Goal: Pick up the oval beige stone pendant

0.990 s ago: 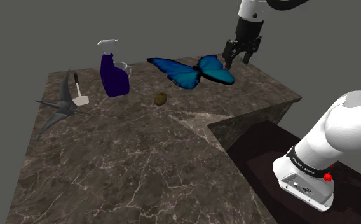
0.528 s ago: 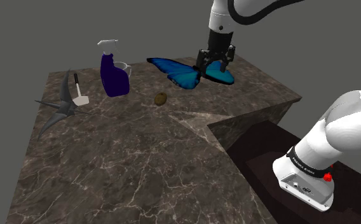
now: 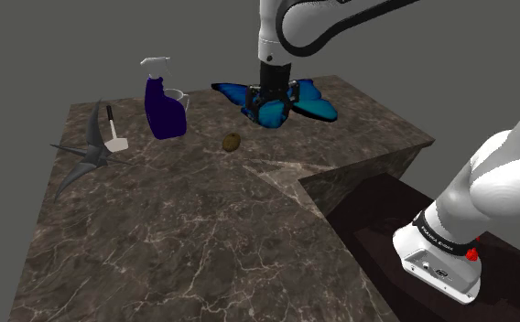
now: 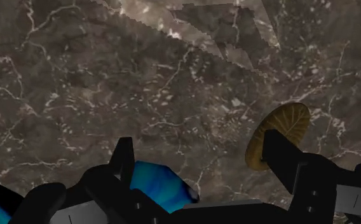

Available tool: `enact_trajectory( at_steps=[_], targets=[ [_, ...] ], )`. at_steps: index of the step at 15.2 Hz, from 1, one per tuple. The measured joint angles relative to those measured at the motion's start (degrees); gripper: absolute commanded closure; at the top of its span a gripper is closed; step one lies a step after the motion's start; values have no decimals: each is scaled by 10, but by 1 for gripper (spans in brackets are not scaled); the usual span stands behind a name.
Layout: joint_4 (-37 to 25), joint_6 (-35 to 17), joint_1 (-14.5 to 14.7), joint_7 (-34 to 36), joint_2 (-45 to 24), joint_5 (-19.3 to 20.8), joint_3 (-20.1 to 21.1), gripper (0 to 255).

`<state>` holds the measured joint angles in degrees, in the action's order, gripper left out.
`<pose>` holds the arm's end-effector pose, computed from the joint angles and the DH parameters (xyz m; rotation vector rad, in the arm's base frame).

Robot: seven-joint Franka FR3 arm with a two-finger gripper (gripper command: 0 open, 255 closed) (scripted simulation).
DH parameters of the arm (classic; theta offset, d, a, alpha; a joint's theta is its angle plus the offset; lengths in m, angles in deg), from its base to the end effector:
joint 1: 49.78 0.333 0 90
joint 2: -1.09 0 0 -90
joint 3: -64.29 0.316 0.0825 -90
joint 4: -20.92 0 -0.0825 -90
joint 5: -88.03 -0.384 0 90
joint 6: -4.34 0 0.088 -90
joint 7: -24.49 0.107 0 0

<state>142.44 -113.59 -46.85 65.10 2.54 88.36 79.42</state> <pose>0.5059 0.1652 0.4193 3.0531 -0.6046 -0.0430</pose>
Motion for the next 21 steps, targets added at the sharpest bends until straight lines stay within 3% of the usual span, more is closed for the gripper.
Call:
enact_trajectory(
  at_steps=[9, 17, 18, 21],
  targets=[
    [-192, -1, 39, 119, -209, 42, 11, 0],
    [-194, -42, 46, 132, -254, 53, 5, 0],
    [-194, -45, 46, 132, -257, 54, 4, 255],
    [-195, -47, 47, 132, -259, 54, 4, 255]
  ],
)
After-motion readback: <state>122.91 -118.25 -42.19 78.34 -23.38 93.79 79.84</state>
